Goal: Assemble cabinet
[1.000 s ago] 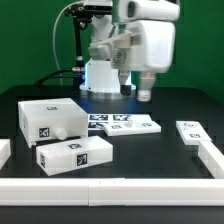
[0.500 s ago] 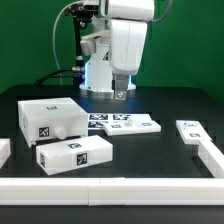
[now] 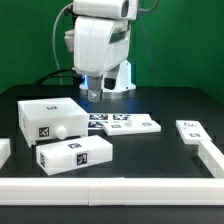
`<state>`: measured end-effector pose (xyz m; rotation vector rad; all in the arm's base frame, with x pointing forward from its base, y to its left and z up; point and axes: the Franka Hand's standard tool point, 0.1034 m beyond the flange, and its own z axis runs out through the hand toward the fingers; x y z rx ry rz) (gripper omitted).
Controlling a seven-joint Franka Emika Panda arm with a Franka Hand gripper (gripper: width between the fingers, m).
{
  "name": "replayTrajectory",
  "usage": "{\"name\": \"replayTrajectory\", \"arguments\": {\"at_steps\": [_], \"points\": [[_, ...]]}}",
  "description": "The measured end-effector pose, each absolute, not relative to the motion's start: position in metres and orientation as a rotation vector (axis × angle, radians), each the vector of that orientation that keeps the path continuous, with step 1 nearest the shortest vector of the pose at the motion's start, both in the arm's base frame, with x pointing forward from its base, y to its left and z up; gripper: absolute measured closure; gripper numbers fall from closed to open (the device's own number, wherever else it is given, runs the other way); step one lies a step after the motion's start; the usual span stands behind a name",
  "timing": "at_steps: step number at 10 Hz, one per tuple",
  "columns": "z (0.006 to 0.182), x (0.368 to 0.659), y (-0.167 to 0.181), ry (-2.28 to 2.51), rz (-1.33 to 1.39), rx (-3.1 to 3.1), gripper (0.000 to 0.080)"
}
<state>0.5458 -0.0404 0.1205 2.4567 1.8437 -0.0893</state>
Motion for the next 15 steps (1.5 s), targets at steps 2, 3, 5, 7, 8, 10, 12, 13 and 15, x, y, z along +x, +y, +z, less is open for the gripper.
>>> {"name": "replayTrajectory", "arguments": {"at_steps": [2,3,5,7,8,10,12,13,15], "points": [[0.12,0.545,-0.04,1.818,-0.09,2.478,0.0002],[0.118,0.547,-0.042,1.733,-0.064,2.542,0.0002],[0.111,0.548,-0.06,1.324,-0.014,2.817,0.0002],[0.112,0.555,-0.068,1.185,-0.028,2.898,0.0002],[0.11,0.554,-0.064,1.109,-0.029,2.933,0.0002],[0.109,0.553,-0.064,0.908,-0.027,3.008,0.0002],[0.099,0.55,-0.082,0.491,0.002,3.087,0.0002],[0.093,0.543,-0.095,0.414,0.006,3.099,0.0002],[0.093,0.542,-0.093,0.413,-0.01,3.102,0.0002]]}}
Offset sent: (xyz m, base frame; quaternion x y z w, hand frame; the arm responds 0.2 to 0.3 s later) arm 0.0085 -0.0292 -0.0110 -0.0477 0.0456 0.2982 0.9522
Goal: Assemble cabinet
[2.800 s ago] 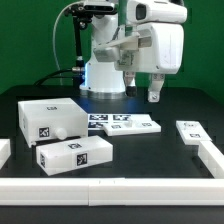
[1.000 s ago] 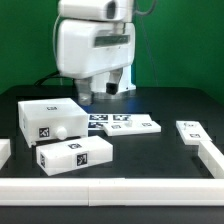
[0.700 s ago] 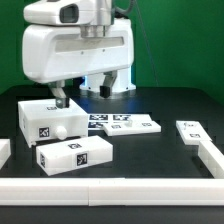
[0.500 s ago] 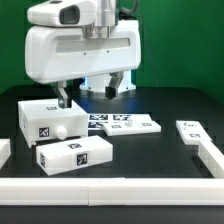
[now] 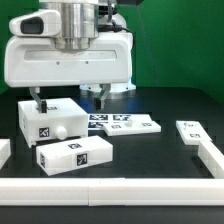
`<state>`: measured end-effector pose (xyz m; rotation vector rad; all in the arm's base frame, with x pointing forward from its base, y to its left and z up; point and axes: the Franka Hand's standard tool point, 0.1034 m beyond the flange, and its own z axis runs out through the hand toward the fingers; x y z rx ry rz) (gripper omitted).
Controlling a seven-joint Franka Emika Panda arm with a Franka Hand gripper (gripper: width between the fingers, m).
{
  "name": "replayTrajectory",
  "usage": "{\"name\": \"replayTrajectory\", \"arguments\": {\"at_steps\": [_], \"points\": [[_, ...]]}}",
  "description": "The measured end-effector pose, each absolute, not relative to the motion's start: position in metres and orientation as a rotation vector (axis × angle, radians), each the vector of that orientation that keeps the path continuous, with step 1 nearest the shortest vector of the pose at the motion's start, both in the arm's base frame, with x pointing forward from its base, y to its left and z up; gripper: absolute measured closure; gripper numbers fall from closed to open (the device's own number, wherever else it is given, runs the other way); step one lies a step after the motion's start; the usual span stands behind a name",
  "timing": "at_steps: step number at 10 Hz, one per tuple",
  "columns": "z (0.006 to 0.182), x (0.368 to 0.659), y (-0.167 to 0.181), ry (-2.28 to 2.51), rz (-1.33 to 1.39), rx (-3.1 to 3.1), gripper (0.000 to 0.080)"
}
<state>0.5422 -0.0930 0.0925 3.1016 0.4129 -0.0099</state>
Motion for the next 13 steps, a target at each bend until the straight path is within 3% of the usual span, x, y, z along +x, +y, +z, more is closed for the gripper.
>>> {"name": "replayTrajectory", "arguments": {"at_steps": [2,7,13], "points": [[0.085,0.534,-0.098,0.403,-0.102,3.108,0.0002],[0.073,0.538,-0.106,0.356,-0.58,3.096,0.0002],[0.054,0.523,-0.109,0.372,-1.237,2.921,0.0002]]}}
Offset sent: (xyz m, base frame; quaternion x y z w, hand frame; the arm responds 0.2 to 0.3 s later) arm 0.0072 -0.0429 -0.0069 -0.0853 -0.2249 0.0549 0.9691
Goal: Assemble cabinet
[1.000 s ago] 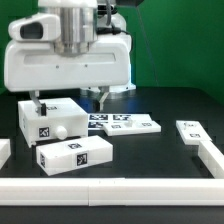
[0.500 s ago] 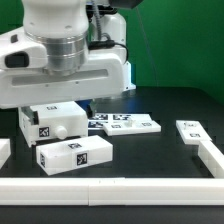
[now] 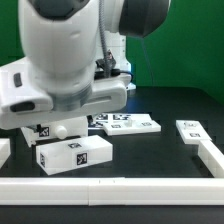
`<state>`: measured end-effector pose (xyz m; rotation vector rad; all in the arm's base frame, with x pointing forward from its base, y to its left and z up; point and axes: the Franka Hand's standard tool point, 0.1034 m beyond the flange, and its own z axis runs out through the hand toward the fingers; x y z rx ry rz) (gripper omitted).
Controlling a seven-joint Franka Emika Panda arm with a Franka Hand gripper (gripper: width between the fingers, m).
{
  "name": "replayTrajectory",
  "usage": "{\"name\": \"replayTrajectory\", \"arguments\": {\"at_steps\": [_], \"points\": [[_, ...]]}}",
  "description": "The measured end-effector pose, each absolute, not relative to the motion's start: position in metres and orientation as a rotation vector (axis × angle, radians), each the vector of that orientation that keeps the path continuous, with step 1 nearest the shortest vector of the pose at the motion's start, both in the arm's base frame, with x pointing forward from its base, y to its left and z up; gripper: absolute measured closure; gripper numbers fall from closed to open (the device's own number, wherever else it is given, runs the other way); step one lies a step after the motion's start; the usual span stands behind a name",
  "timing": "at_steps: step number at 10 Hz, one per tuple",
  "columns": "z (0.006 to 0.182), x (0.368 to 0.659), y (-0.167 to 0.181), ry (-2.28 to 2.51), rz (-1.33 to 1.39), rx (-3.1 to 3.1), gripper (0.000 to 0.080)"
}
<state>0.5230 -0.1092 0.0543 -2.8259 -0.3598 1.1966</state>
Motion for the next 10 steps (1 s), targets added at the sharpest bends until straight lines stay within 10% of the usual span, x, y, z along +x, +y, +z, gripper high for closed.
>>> {"name": "replayTrajectory", "arguments": {"at_steps": [10], "points": [[0.039,0.513,-0.109,-0.326,1.299,-2.864,0.0002]]}}
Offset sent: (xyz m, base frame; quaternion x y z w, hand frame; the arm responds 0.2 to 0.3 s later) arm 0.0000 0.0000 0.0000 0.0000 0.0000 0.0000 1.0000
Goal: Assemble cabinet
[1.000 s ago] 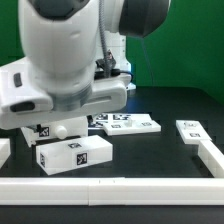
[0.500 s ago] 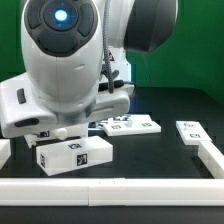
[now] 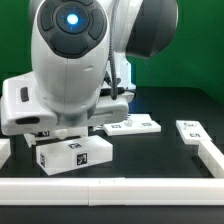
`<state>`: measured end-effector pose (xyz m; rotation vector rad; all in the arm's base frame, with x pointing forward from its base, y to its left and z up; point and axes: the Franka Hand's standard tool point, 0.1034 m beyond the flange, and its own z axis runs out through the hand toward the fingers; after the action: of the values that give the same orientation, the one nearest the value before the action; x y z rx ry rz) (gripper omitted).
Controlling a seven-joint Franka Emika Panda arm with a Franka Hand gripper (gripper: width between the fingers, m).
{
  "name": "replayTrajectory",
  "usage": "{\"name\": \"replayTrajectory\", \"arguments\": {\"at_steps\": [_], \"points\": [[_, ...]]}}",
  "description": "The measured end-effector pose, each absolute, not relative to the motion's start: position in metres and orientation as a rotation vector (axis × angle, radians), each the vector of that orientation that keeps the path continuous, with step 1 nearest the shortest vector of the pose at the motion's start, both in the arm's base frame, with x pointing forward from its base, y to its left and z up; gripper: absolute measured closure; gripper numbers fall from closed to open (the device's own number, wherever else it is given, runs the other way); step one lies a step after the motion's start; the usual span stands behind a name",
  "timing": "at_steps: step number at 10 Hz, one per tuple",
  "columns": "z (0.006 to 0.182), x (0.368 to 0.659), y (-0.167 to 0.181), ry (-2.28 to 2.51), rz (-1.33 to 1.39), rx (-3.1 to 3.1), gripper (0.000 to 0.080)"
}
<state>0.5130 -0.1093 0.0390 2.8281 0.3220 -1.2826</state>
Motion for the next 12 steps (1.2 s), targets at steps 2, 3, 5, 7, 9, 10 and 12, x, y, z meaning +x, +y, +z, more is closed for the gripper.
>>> {"name": "replayTrajectory", "arguments": {"at_steps": [2,3,5,7,9,10,12], "points": [[0.037,0.506,-0.118,0.297,-1.317,2.792,0.0002],[0.04,0.504,-0.118,0.284,-1.348,2.782,0.0002],[0.036,0.501,-0.113,0.288,-1.474,2.728,0.0002],[0.034,0.504,-0.113,0.28,-1.453,2.729,0.0002],[0.03,0.498,-0.111,0.248,-1.462,2.71,0.0002],[0.029,0.496,-0.11,0.242,-1.467,2.706,0.0002],[0.029,0.497,-0.109,0.251,-1.468,2.709,0.0002]]}}
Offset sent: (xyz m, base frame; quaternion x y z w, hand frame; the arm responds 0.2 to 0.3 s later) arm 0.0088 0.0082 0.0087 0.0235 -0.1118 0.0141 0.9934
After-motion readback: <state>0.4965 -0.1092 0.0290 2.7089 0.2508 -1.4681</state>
